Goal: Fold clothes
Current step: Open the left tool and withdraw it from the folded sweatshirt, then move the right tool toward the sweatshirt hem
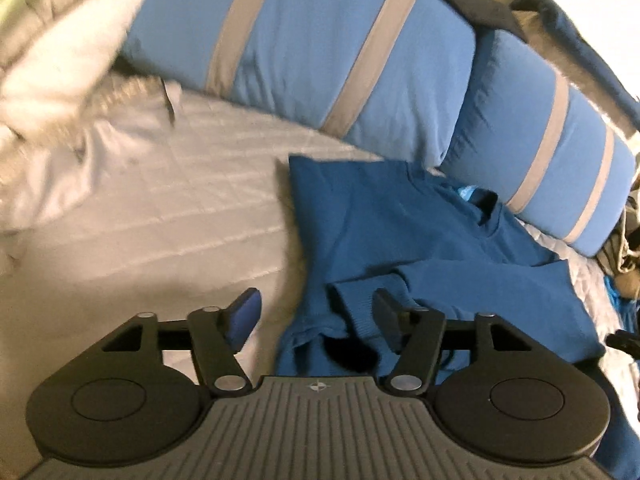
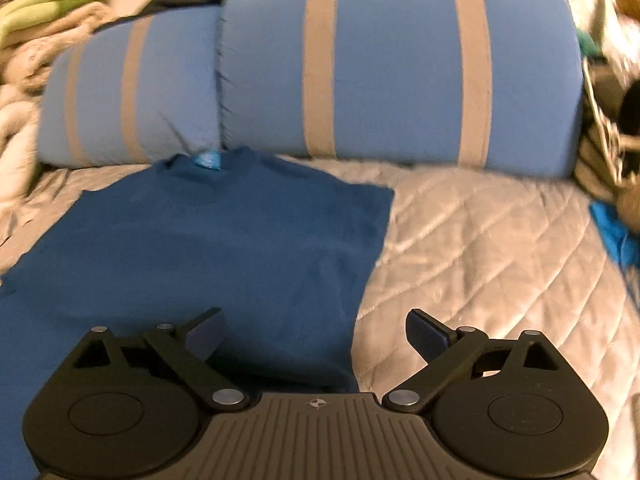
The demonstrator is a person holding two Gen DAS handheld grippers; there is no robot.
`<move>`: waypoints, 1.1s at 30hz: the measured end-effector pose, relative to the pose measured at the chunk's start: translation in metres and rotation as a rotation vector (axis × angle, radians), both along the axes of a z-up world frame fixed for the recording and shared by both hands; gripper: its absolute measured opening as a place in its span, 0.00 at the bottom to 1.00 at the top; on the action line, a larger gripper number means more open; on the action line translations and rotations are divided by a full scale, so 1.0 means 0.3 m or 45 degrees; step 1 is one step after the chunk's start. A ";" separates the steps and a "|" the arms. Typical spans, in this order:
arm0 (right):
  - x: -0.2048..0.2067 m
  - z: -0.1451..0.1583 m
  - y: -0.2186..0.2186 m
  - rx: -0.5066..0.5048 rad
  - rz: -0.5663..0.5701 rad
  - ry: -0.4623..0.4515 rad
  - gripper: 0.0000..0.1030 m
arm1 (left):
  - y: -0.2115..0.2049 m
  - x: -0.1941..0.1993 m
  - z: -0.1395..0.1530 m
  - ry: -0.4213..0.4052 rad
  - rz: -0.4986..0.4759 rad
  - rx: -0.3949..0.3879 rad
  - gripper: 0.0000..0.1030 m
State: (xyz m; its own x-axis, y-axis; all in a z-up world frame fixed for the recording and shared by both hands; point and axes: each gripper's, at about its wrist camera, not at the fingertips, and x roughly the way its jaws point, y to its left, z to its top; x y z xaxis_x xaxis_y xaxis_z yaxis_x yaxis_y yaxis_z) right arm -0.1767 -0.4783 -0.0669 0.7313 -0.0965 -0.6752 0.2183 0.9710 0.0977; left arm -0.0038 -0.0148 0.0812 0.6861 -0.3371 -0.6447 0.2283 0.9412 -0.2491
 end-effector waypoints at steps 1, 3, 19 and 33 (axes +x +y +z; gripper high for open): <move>0.019 -0.027 0.000 -0.021 -0.019 0.048 0.94 | 0.009 -0.022 0.014 -0.022 -0.001 0.013 0.65; 0.042 -0.073 -0.010 -0.008 -0.044 0.096 0.95 | 0.029 -0.067 0.039 -0.064 -0.008 0.033 0.69; -0.230 0.152 0.002 -0.085 -0.074 -0.148 1.00 | 0.118 -0.331 0.104 -0.105 -0.085 0.069 0.73; -0.511 0.243 0.020 -0.152 0.034 -0.231 1.00 | 0.124 -0.424 0.128 -0.128 -0.031 0.037 0.74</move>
